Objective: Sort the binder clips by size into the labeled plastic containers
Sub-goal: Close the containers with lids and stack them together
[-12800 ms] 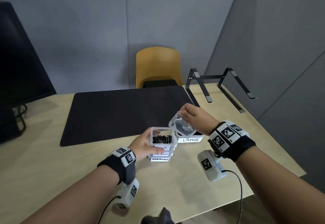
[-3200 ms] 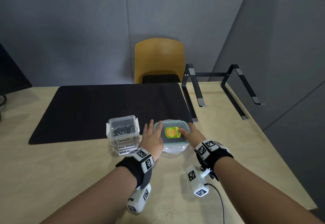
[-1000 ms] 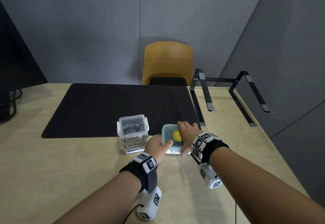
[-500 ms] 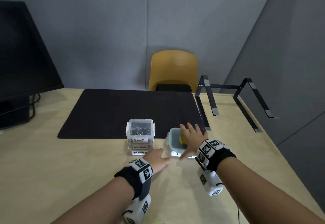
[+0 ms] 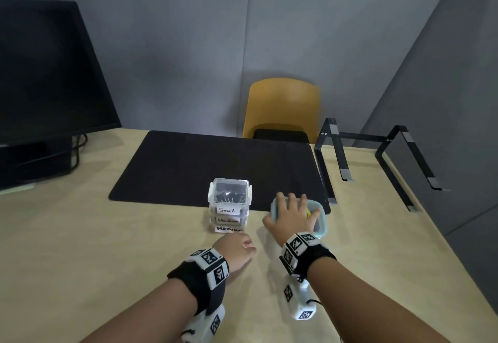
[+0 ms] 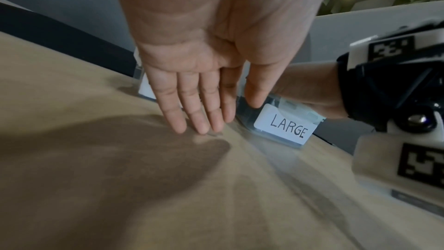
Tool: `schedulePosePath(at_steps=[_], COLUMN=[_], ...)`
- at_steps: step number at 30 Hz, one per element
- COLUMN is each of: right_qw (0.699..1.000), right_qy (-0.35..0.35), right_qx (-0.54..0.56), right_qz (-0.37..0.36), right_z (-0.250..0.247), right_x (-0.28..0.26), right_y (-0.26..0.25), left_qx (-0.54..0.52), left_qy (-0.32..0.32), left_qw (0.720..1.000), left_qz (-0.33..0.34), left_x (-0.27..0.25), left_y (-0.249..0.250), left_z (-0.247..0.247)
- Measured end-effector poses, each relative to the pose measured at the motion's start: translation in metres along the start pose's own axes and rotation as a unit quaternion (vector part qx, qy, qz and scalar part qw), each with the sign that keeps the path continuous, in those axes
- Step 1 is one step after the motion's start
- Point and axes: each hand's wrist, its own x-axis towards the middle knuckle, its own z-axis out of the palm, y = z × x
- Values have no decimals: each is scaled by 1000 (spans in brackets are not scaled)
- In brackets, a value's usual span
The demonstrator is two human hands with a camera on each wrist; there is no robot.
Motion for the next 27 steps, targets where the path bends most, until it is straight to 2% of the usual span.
schedulePosePath(at_steps=[9,13,16,19,23,27], right_qw=[999,997,991,991,982,982], right_qy=[22,-6,35,74,15,13], right_qx=[-13,62,123,108,189,189], right_qz=[-32,-48,-46,-13,24,12], right_z=[2,-4,-11,-15,-5,5], right_x=[0,-1,-2,5,13,14], right_y=[-6,7,24,45,65,67], left_qx=[-50,-138,-174,-196,-237,-313], left_qy=[76,82,72,71,110,163], left_qw=[995,987,982,977,965,936], left_qz=[38,31,32,44,30,1], left_x=[-9,-9,-5,0,11,19], left_y=[0,5,15,28,42,46], left_z=[-1,-1,3,11,21,31])
